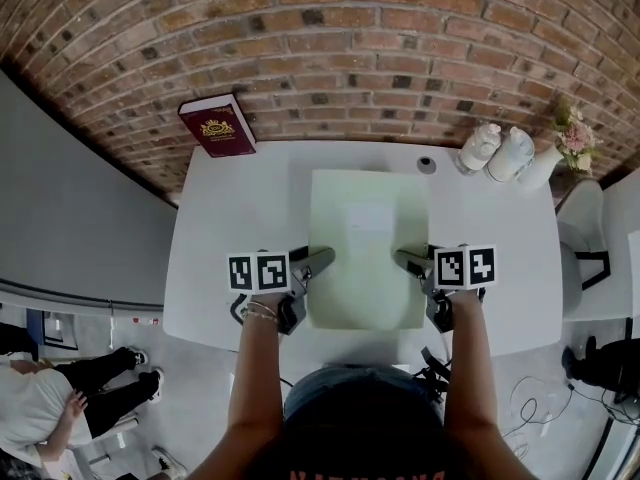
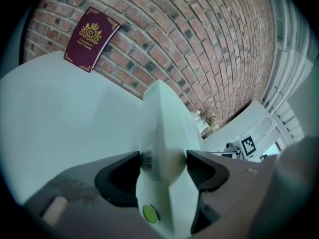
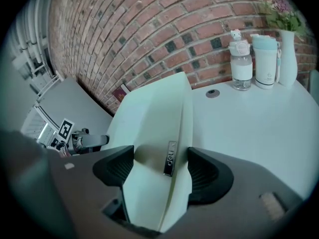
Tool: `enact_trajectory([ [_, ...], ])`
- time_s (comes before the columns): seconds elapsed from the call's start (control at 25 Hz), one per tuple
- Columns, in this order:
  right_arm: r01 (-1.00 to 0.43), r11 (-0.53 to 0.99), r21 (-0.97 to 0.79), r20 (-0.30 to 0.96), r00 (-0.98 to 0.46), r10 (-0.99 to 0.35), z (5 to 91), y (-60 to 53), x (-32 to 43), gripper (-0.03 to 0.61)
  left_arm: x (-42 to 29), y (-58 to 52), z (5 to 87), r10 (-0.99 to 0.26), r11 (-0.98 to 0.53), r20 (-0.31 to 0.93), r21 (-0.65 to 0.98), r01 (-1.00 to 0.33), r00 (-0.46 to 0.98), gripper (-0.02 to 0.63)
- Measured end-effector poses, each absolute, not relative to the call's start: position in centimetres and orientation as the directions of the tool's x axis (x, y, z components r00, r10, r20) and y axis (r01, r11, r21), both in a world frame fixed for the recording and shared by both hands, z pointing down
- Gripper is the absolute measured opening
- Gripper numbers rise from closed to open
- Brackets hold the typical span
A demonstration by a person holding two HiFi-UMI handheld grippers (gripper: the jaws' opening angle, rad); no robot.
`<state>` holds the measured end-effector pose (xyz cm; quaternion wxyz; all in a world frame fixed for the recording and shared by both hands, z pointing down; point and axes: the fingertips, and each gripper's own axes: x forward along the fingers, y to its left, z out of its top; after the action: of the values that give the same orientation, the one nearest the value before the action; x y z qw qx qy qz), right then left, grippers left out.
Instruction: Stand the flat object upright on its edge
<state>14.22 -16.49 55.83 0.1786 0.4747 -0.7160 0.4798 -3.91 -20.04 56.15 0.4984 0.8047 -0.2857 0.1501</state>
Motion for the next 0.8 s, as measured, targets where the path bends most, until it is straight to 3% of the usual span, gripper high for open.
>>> enact_trajectory([
  [0.8, -0.869, 0.152, -0.471, 0.622, -0.449, -0.642, 49.8, -18.9, 15.2, 0.341, -2.8, -23.0, 49.8, -0.399, -0.485, 0.430, 0.651, -0.584, 0.810, 0.305],
])
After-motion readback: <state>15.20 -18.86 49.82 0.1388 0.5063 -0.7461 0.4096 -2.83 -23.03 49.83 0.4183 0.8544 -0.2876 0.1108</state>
